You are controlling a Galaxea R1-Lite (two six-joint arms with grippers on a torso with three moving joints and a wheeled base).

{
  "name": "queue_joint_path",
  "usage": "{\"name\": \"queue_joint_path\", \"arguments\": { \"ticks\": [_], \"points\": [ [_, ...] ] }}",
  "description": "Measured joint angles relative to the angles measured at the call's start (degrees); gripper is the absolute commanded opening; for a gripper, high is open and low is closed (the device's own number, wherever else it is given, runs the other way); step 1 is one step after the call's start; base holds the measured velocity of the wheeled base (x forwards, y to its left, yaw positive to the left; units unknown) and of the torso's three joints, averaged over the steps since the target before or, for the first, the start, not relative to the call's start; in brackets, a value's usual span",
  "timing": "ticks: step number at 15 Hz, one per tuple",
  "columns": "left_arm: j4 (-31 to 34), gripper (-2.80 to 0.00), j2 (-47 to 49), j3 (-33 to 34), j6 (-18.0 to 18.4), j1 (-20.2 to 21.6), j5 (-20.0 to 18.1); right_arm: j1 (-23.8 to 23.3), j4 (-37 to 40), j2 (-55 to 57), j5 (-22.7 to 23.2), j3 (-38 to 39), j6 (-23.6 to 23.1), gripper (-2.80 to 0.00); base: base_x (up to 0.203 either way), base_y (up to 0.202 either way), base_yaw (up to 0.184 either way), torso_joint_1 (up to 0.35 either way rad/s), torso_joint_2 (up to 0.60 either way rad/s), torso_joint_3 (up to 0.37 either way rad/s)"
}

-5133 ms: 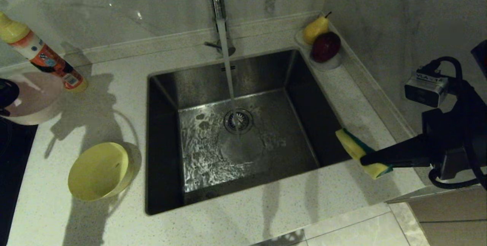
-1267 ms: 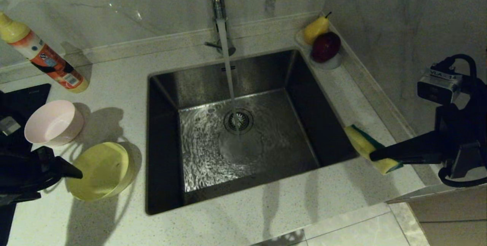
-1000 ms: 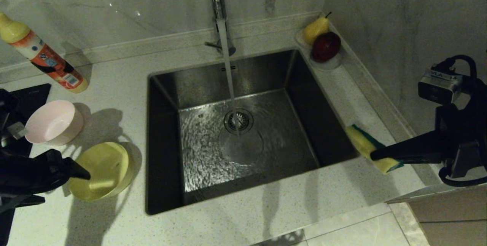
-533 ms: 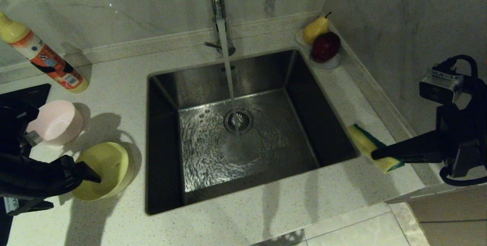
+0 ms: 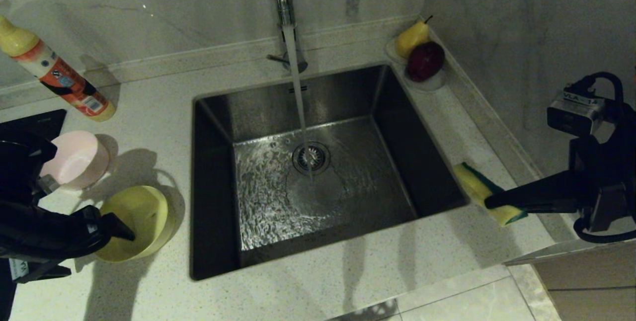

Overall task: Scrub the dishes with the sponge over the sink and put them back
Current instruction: Wash the bowl

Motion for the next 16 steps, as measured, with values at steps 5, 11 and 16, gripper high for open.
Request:
{"name": "queue_joint_path", "arguments": {
  "ticks": [5,11,16],
  "points": [
    [-4.80,-2.80,1.14,1.92,-0.34,0.00,1.06,0.05,-0.05,-0.05,-0.10,0.20,-0.06,-2.80,0.000,0.000,0.000,0.000,0.00,0.000],
    [-5.07,-2.80,1.39,1.08,-1.45,0.00,1.40,0.05,-0.19,-0.05,0.11,0.48,-0.15,-2.80,0.000,0.000,0.000,0.000,0.00,0.000],
    [-4.77,-2.80,0.52,-1.21,-4.36,0.00,1.48,0.02,-0.19,-0.20,0.17,0.45,-0.11,-2.80,0.000,0.000,0.000,0.000,0.00,0.000]
  ]
}}
